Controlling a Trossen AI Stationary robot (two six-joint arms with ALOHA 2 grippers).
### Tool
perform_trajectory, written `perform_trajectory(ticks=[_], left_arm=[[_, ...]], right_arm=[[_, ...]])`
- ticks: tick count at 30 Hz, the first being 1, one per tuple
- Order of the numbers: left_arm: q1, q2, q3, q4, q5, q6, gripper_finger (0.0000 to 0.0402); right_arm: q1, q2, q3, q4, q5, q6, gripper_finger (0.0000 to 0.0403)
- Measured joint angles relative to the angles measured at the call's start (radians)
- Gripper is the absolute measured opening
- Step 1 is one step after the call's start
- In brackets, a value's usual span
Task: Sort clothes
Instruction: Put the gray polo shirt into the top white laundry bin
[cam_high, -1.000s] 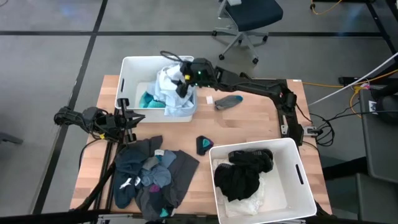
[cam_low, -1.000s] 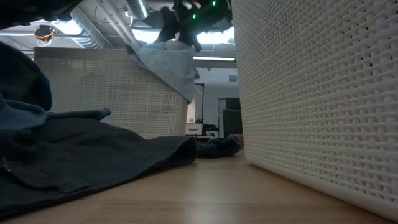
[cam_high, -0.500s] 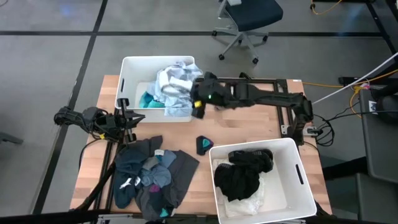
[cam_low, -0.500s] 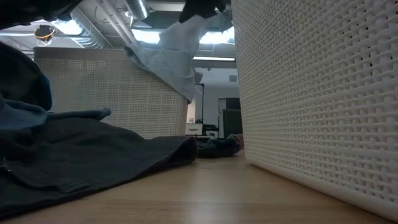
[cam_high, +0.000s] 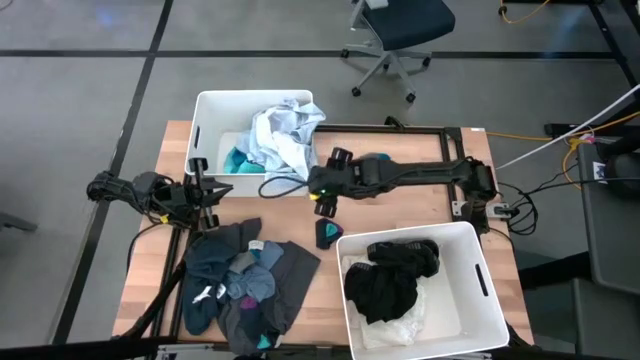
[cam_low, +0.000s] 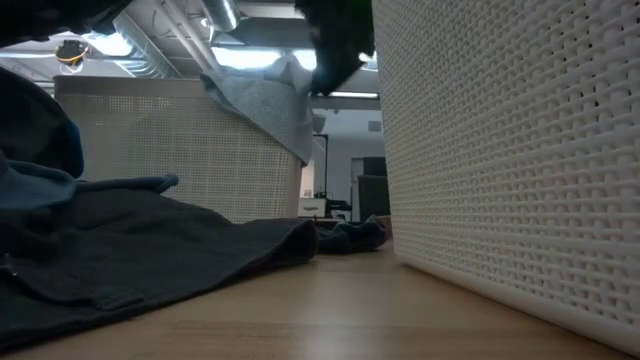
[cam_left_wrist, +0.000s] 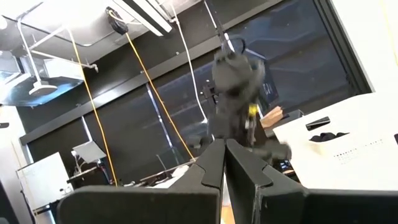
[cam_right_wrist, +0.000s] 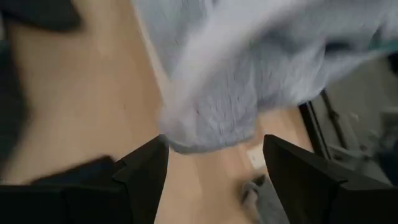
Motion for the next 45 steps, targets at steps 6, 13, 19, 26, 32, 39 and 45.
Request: perform_trajectory(ticks=[6, 13, 19, 26, 32, 39, 45], left_arm=[[0.0, 0.0, 0.0, 0.0, 0.0, 0.001, 0.0005], [0.0, 0.0, 0.0, 0.0, 0.0, 0.001, 0.0005], [0.0, 0.0, 0.0, 0.0, 0.0, 0.001, 0.0005], [0.0, 0.0, 0.0, 0.0, 0.0, 0.001, 0.0005], [0.0, 0.0, 0.0, 0.0, 0.0, 0.001, 0.0005], [0.0, 0.0, 0.0, 0.0, 0.0, 0.001, 0.0005], [0.0, 0.0, 0.0, 0.0, 0.0, 0.001, 0.0005]], right_arm=[[-0.017, 0.0, -0.161, 0.195, 0.051, -0.009, 0.0264], [-0.037, 0.0, -0.291, 0.469, 0.051, -0.065, 0.0264], [-0.041, 0.0, -0.31, 0.545, 0.051, -0.089, 0.0243], [-0.04, 0.0, -0.31, 0.532, 0.051, -0.135, 0.0115], [-0.04, -0.034, -0.31, 0.506, 0.056, -0.166, 0.001], [-0.04, -0.115, -0.309, 0.517, 0.128, -0.191, 0.0025], [-0.041, -0.15, -0.309, 0.714, 0.166, -0.354, 0.0006]])
